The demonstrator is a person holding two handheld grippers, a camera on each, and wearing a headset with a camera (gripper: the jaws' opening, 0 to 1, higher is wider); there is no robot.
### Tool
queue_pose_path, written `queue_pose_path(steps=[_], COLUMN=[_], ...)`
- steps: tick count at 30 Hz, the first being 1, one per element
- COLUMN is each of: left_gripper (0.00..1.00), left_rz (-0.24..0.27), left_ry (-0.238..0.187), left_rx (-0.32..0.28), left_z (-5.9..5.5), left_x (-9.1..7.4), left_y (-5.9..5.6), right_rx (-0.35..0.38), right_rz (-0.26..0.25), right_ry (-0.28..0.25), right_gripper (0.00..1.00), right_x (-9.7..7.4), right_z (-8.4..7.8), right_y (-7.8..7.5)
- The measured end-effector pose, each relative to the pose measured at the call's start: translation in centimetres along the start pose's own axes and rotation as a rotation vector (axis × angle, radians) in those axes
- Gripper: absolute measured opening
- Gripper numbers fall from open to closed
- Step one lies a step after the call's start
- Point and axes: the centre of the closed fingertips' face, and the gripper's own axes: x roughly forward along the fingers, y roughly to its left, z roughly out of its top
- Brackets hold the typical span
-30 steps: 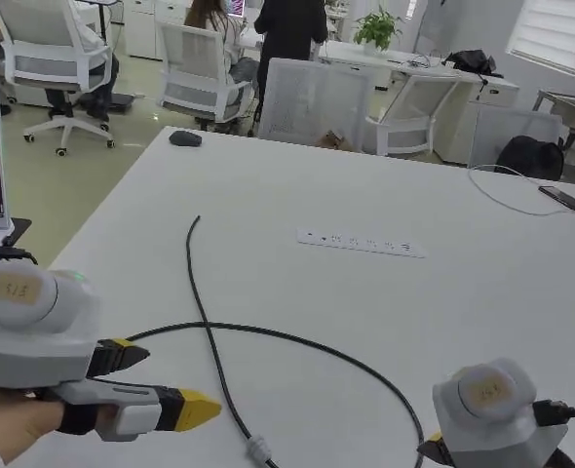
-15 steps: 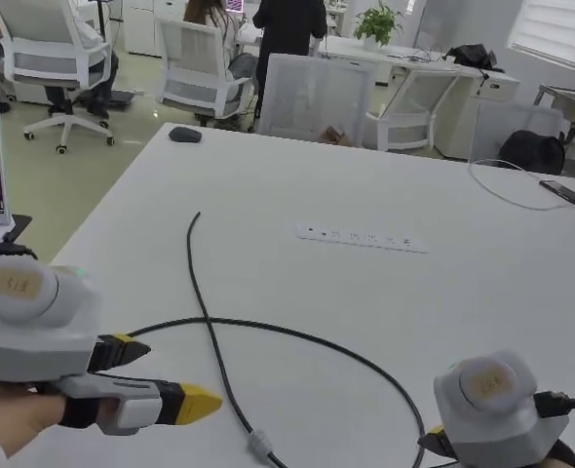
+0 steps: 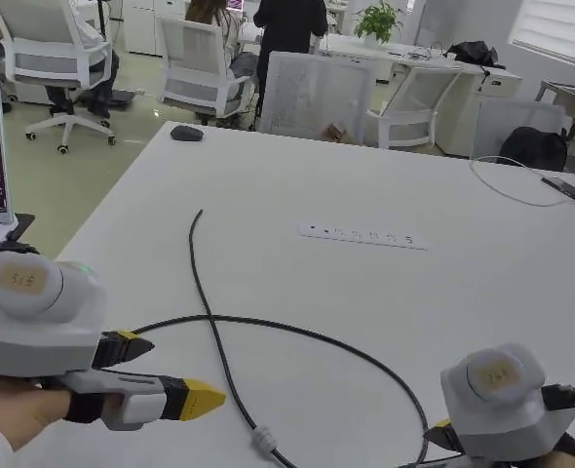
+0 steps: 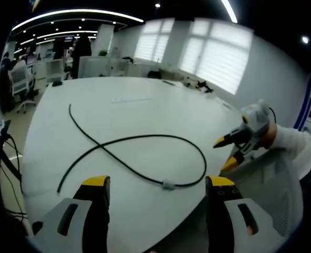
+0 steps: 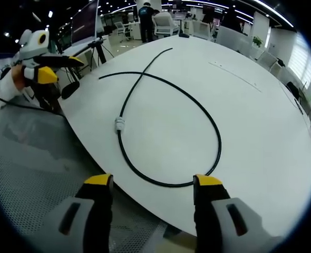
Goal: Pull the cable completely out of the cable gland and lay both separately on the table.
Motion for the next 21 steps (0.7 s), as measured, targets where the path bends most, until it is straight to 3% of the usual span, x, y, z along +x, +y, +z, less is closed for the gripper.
queue_pose_path(steps=[12, 21], left_gripper=[0.74, 0.74], left_rz=[-0.001, -0.005], left_ry=[-0.002, -0.001], left_rx=[0.0, 0.001], left_z=[0.1, 0.1], left_x=[-0.1, -0.1], left_y=[0.0, 0.1], right_rx=[0.005, 0.008], right_rz=[0.003, 0.045], right_ry=[-0.008, -0.049], right_gripper=[0.63, 0.61], right_x=[0.0, 0.1], right_z=[0.2, 1.6], right_y=[-0.1, 0.7])
